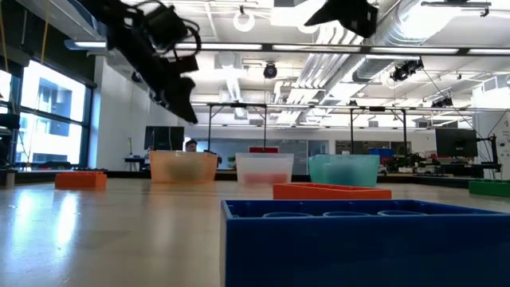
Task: Sort & place blocks by color
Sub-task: Put the orange game piece into the transparent bin, then put the green game piece into the orange bin
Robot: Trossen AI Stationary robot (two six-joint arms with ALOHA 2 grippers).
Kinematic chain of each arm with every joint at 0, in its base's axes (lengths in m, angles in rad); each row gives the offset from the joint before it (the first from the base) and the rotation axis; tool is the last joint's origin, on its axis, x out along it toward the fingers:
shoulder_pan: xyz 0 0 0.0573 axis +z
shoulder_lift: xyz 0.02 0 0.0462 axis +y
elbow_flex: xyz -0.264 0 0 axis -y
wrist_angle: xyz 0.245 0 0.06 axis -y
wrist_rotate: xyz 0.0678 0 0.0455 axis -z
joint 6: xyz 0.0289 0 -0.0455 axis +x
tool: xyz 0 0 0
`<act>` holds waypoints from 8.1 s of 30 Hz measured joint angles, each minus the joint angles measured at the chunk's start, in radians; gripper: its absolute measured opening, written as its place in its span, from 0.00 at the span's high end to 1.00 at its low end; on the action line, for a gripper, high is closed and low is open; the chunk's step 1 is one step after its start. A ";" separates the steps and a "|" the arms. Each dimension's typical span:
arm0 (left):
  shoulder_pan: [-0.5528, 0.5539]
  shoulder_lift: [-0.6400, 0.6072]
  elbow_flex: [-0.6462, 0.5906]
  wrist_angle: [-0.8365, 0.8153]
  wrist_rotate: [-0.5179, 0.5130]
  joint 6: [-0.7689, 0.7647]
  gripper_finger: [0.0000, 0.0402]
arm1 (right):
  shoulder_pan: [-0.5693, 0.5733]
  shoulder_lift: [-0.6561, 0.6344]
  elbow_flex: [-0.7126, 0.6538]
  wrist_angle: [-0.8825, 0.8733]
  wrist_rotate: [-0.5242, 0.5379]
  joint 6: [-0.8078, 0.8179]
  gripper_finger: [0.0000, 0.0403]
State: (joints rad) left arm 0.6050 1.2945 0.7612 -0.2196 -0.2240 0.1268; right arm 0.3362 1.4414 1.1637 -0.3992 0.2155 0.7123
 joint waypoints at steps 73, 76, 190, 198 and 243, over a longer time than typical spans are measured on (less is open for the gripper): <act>-0.266 -0.219 0.000 -0.304 -0.102 -0.168 0.59 | 0.158 0.672 0.473 -0.367 -0.058 0.544 0.42; -0.266 -0.219 0.000 -0.304 -0.102 -0.168 0.59 | 0.158 0.684 0.473 -0.362 -0.058 0.546 0.42; -0.514 -0.219 -0.001 -0.424 -0.007 -0.360 0.58 | -0.759 0.593 0.518 -0.323 -0.050 -0.589 0.48; -0.513 -0.219 -0.001 -0.507 -0.071 -0.386 0.49 | -0.651 0.587 0.741 -0.511 0.030 -0.662 0.48; -0.490 -0.219 -0.001 -0.663 -0.075 -0.413 0.41 | -0.024 0.279 0.259 -1.160 0.096 0.369 0.48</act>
State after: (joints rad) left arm 0.1150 1.0752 0.7605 -0.8830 -0.2989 -0.2858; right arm 0.3120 1.7203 1.4223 -1.5596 0.3118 1.0809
